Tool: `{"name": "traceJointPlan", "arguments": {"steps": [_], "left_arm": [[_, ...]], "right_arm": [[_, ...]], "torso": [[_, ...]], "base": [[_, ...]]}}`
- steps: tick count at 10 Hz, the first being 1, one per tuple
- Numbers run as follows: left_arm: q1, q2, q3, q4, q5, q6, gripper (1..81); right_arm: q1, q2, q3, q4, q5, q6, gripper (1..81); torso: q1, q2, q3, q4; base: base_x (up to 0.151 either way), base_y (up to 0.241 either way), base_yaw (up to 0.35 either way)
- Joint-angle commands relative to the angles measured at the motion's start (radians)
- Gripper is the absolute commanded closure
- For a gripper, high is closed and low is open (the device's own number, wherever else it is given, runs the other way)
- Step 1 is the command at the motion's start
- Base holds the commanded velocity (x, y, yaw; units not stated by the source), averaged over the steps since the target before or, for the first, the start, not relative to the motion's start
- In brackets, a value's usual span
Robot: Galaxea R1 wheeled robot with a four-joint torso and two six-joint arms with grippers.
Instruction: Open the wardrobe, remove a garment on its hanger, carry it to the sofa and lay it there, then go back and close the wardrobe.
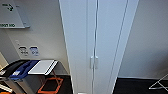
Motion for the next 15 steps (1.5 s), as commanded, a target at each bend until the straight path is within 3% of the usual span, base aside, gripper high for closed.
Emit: {"name": "traceJointPlan", "arguments": {"steps": [1,15], "left_arm": [[-0.035,-0.019,0.02,0.001,0.052,-0.003,1.0],[-0.026,-0.016,0.02,0.007,0.051,-0.002,1.0]], "right_arm": [[0.039,-0.039,0.048,0.004,-0.056,-0.004,1.0],[0.037,-0.068,0.094,0.003,-0.045,-0.012,1.0]], "torso": [[0.002,0.0,0.0,0.0],[0.003,0.001,0.0,0.0]], "base": [[0.085,0.0,0.0],[0.099,0.0,0.0]]}}
